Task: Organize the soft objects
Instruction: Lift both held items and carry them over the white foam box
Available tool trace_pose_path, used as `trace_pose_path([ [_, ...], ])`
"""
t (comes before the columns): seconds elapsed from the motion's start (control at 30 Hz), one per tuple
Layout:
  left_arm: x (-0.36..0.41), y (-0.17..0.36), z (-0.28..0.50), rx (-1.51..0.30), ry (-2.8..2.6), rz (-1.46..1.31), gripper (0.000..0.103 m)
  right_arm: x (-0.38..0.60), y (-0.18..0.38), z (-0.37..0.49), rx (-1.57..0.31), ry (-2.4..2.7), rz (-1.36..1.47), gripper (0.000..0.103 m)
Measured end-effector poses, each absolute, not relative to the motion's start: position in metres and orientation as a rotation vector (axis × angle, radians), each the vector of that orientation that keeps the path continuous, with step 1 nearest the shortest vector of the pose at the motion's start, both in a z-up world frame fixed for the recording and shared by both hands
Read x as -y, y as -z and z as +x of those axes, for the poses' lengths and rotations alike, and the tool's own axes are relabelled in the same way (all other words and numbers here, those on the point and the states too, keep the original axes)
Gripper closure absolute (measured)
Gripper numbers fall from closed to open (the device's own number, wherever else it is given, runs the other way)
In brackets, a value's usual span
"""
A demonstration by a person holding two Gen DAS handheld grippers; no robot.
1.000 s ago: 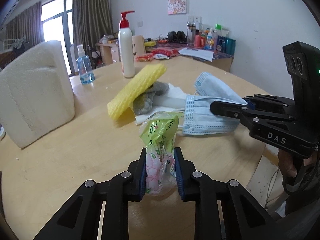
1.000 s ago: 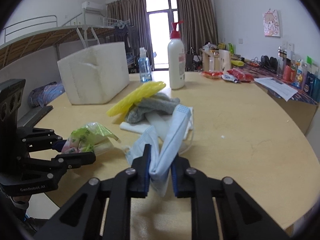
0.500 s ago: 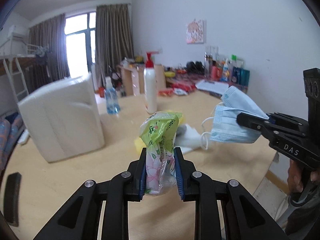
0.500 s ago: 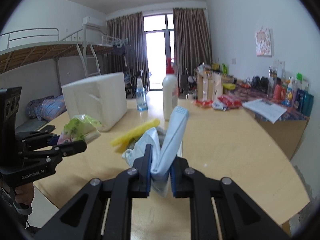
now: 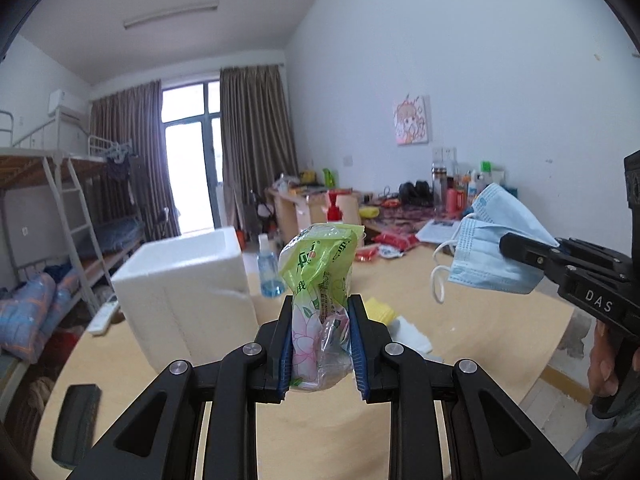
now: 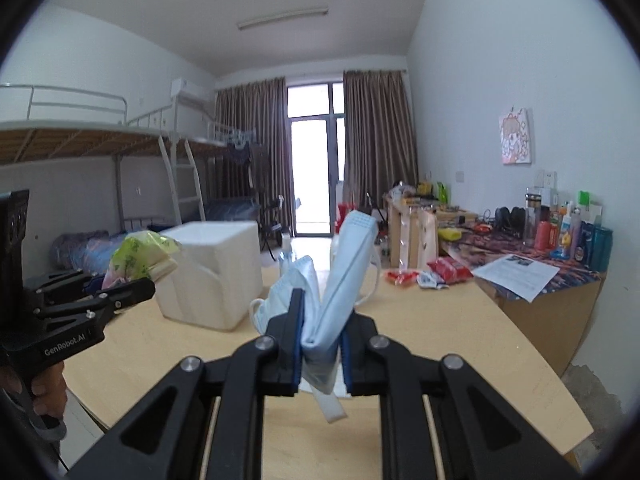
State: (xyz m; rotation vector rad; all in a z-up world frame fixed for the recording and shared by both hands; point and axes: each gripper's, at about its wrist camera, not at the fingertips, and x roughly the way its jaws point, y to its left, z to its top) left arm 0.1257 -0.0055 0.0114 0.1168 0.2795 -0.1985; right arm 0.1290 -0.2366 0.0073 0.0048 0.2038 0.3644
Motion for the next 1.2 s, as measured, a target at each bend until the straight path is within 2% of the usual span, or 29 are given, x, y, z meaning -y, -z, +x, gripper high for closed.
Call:
trace_pose_path([
  [0.43, -0.009, -0.015, 0.116, -0.269, 0.126, 0.091, 0.077, 0.222, -0.004, 0.129, -0.221, -0.395, 0.003, 0.084],
  [1.2, -0.069, -0.018, 0.052, -0.247, -0.201, 0.036, 0.077, 0.142, -0.007, 0.101, -0.203, -0.644, -0.054, 0.084],
])
